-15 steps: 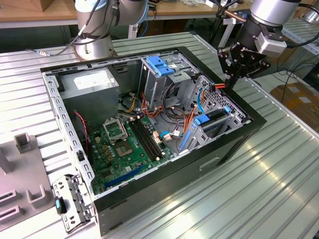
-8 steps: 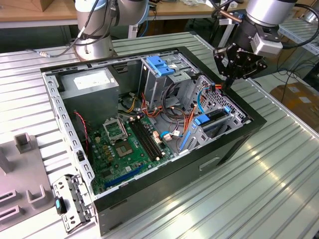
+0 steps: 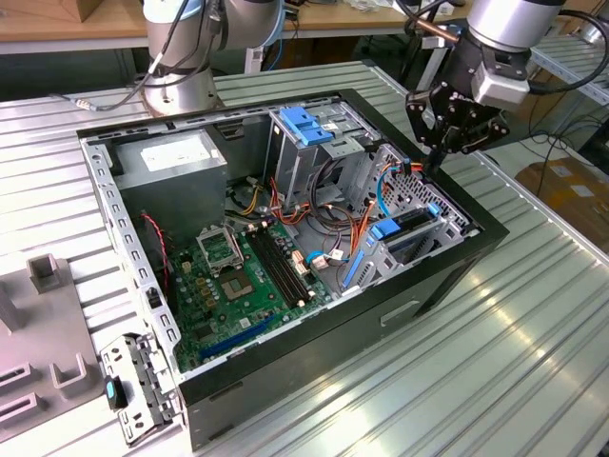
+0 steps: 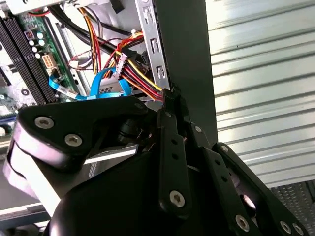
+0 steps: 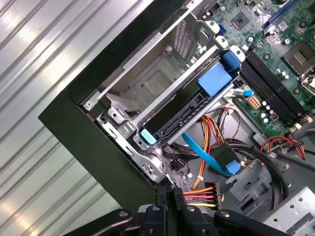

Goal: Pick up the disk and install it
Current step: 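Insert the first disk wire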

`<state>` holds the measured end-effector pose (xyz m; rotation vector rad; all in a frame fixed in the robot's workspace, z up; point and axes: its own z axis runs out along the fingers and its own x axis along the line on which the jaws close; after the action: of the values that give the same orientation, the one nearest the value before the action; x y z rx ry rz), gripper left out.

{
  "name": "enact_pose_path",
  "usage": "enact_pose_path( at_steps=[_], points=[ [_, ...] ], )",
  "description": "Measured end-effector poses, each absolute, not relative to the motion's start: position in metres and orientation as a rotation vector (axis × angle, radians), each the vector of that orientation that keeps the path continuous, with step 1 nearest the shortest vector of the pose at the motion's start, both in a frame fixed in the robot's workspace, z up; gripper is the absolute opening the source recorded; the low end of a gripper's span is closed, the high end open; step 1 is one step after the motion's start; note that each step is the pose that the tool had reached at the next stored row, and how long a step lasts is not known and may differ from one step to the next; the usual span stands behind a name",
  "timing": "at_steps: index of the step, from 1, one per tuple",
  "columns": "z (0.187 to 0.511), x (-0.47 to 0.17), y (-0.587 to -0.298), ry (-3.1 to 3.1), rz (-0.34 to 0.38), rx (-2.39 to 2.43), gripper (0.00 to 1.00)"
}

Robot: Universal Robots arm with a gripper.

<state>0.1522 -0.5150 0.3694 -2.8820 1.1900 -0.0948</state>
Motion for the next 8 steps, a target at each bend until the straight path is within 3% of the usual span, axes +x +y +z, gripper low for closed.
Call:
enact_pose_path(
  at_steps=[8],
  points=[
    [0.3681, 0.1522, -0.5150, 1.426, -0.097, -2.778, 0.17]
  ],
)
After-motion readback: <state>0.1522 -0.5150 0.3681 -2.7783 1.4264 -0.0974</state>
